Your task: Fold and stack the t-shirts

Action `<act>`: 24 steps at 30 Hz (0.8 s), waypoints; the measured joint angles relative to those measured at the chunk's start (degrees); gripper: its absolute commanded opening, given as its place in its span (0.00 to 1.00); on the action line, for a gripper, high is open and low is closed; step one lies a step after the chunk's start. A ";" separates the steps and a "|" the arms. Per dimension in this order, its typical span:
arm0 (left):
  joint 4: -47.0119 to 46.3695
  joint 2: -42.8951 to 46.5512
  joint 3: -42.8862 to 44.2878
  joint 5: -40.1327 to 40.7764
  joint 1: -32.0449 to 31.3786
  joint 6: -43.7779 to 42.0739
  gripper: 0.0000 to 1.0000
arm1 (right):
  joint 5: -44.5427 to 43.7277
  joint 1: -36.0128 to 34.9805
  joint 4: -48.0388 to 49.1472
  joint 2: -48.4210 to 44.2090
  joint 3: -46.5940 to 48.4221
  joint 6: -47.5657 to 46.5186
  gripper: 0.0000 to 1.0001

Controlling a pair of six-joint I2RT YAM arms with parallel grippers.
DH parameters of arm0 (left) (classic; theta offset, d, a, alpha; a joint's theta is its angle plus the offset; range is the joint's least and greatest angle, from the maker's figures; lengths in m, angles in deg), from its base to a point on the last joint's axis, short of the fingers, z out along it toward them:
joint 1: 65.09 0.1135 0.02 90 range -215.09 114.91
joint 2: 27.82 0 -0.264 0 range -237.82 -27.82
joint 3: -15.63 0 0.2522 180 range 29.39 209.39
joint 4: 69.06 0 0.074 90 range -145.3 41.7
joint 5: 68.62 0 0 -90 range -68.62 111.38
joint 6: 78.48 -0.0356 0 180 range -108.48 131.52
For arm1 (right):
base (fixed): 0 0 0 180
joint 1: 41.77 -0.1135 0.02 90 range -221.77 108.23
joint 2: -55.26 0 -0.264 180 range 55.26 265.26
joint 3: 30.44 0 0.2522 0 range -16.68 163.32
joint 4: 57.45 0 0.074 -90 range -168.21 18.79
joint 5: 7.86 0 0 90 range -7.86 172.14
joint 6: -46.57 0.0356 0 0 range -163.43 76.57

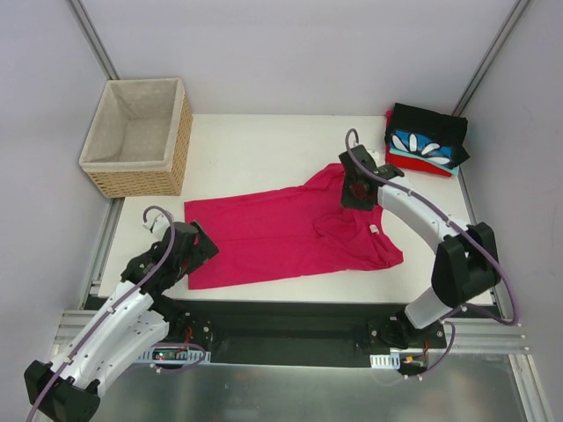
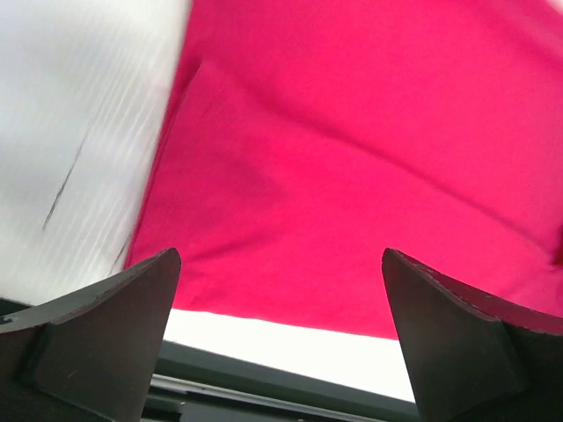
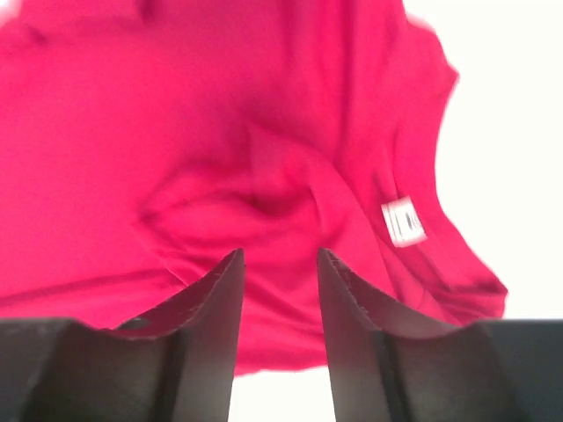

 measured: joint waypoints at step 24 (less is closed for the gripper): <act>-0.04 -3.61 11.26 6.23 0.02 -7.82 0.99 | 2.71 13.44 -1.05 36.13 33.75 -4.02 0.01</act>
